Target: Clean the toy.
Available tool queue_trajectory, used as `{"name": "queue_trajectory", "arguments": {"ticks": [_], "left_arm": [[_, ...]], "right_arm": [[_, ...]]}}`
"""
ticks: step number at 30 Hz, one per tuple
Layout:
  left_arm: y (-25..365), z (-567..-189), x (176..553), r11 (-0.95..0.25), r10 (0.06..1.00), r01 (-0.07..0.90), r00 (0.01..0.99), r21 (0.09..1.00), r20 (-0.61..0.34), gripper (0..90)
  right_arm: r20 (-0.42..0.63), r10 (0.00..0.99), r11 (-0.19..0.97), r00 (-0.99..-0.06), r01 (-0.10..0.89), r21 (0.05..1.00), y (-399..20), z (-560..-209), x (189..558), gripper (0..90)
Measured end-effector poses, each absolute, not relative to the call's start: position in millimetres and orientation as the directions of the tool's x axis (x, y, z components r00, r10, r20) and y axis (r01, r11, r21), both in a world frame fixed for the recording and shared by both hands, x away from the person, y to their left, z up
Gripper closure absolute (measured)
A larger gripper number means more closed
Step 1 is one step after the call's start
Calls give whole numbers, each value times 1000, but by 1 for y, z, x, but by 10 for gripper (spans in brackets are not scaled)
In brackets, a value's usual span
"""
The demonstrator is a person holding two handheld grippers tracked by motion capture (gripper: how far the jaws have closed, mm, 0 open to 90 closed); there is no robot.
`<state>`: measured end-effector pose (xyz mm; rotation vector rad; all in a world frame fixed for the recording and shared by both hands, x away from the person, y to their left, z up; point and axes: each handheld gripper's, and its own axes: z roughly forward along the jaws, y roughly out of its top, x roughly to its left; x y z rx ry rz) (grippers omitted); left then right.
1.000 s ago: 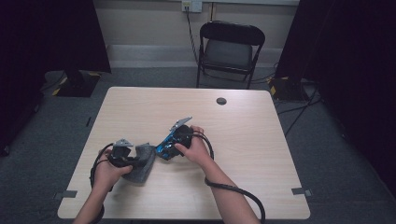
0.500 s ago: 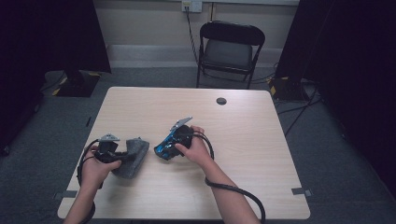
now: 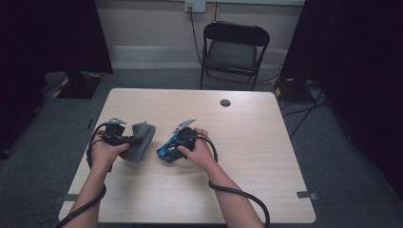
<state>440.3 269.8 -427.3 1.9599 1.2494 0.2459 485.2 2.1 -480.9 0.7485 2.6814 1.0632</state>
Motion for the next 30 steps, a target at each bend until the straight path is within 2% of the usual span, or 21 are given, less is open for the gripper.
{"name": "queue_trajectory", "arguments": {"ticks": [7,15,17,18,22,30], "left_arm": [[254,-425,471,-218,848,672,490,708,-203,751],[227,-444,502,-266,846,673,506,690,-168,751],[218,-449,508,-289,847,676,511,678,-149,751],[214,-451,510,-342,838,665,535,664,-105,751],[200,-457,517,-384,821,657,564,649,-87,748],[174,-478,522,-382,820,657,566,650,-89,715]], "right_arm": [[35,504,620,-863,390,680,2,-481,485,13],[34,504,622,-863,389,680,2,-481,486,12],[32,503,623,-864,388,679,2,-481,486,12],[32,503,623,-863,389,678,2,-481,486,12],[37,501,615,-864,386,688,1,-482,486,12],[35,503,612,-863,385,690,1,-482,485,12]]}}
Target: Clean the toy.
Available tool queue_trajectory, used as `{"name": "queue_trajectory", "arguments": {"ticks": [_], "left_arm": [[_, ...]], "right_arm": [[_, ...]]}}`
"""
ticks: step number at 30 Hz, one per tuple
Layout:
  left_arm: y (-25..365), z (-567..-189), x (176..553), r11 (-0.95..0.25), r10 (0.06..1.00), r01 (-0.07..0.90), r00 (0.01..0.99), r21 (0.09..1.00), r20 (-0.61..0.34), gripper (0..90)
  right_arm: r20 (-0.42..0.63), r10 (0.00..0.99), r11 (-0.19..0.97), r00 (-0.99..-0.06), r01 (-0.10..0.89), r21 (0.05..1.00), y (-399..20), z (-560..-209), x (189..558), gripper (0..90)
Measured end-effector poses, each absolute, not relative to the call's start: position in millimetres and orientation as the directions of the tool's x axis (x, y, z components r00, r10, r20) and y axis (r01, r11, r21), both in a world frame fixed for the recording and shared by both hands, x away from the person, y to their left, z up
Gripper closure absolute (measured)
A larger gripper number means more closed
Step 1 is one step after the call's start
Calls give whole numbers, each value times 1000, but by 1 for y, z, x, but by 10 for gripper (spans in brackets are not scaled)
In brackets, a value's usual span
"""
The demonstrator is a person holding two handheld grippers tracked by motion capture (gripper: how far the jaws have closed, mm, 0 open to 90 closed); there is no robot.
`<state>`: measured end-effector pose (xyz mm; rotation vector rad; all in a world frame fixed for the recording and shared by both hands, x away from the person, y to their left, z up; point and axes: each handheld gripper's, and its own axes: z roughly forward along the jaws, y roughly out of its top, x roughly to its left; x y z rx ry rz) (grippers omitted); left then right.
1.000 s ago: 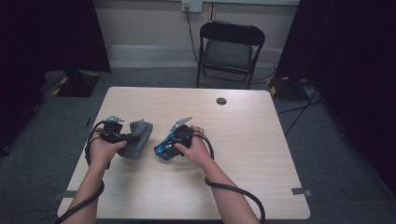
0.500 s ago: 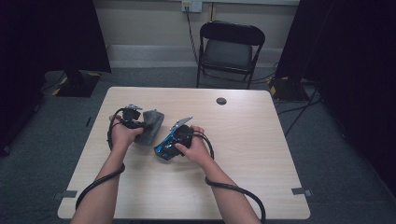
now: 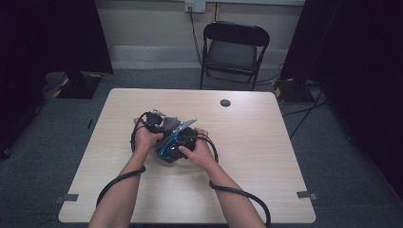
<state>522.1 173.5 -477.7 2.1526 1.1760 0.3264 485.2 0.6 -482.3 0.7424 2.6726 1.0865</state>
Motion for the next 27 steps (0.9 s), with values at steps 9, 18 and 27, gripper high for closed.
{"name": "queue_trajectory", "arguments": {"ticks": [9,18,27], "left_arm": [[172,-480,520,-398,815,648,575,649,-74,737],[171,-479,518,-421,804,639,591,643,-61,752],[177,-478,513,-422,794,639,602,643,-77,753]], "right_arm": [[36,500,621,-865,387,682,2,-481,486,11],[38,502,622,-864,391,678,2,-481,486,11],[36,499,620,-866,385,684,1,-482,486,11]]}}
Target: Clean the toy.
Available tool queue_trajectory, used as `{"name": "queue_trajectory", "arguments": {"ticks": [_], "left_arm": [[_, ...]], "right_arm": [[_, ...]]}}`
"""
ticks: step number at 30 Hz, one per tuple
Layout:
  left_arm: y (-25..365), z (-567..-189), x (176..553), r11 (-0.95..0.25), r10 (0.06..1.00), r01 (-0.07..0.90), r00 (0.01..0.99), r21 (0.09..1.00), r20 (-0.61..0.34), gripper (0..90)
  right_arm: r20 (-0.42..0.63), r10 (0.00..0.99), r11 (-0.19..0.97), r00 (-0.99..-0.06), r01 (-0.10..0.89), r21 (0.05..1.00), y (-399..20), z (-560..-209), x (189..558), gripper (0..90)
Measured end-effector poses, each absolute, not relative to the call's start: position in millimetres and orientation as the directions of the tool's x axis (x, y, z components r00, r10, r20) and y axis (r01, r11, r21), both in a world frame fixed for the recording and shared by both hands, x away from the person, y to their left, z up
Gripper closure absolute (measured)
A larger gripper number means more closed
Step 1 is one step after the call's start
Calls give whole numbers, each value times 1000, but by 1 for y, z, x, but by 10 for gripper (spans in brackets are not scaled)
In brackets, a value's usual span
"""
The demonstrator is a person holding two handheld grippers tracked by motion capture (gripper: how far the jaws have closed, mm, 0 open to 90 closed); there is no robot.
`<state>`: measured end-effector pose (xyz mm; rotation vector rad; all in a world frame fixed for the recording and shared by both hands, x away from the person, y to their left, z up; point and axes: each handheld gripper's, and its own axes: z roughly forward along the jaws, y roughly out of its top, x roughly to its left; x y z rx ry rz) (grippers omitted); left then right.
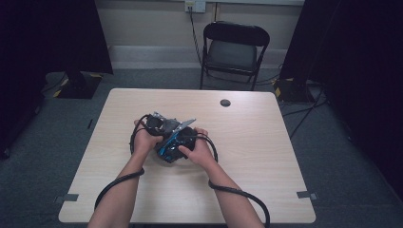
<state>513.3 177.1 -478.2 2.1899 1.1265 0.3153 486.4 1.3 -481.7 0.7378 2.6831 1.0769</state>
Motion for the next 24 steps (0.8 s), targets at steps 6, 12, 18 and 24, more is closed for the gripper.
{"name": "queue_trajectory", "arguments": {"ticks": [6,12,18,24], "left_arm": [[182,-478,509,-418,793,648,602,637,-93,753],[187,-477,503,-412,794,655,599,633,-103,754],[192,-476,497,-416,794,660,599,626,-103,754],[198,-476,490,-411,793,665,598,623,-115,753]], "right_arm": [[37,499,619,-866,386,684,1,-482,486,11],[36,501,618,-865,386,685,1,-482,486,11],[38,503,615,-863,388,687,1,-482,486,11],[36,503,611,-864,384,692,0,-483,485,11]]}}
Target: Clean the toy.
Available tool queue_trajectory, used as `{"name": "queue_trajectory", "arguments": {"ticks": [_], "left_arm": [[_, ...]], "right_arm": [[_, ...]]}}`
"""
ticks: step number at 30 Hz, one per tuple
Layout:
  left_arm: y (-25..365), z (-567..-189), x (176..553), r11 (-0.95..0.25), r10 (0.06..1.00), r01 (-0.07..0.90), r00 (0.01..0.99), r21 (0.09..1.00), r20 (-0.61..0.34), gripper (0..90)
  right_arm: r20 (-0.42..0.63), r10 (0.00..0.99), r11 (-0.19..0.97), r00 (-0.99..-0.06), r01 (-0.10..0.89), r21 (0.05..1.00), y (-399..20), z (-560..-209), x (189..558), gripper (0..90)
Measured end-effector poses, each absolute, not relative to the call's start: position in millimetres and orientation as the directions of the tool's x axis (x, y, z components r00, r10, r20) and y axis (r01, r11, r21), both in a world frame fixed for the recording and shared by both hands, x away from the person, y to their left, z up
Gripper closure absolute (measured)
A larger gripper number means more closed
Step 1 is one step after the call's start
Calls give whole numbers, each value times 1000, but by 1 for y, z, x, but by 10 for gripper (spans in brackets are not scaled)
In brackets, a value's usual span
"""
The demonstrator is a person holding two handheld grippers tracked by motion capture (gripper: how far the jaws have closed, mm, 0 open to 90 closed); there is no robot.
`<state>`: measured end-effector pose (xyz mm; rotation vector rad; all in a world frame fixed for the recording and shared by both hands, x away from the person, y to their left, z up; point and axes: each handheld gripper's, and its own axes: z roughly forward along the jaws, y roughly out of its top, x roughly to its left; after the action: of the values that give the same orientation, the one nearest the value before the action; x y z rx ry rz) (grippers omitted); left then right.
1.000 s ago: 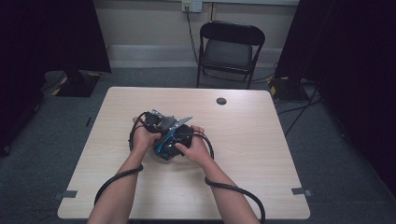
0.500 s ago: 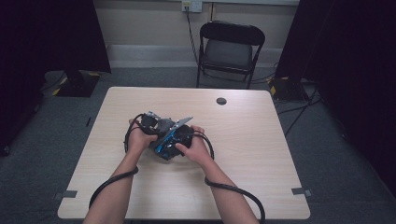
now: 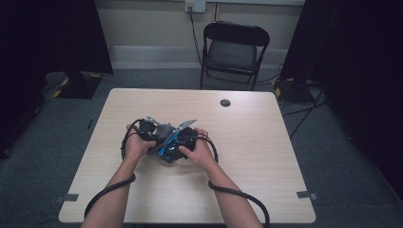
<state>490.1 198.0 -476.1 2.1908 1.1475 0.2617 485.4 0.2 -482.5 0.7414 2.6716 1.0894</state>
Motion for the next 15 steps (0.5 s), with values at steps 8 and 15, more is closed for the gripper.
{"name": "queue_trajectory", "arguments": {"ticks": [8,15], "left_arm": [[206,-476,481,-405,794,673,595,619,-126,753],[213,-475,472,-395,797,683,587,614,-140,754]], "right_arm": [[40,505,602,-862,385,699,0,-483,485,11],[39,505,603,-862,385,699,-1,-483,484,11]]}}
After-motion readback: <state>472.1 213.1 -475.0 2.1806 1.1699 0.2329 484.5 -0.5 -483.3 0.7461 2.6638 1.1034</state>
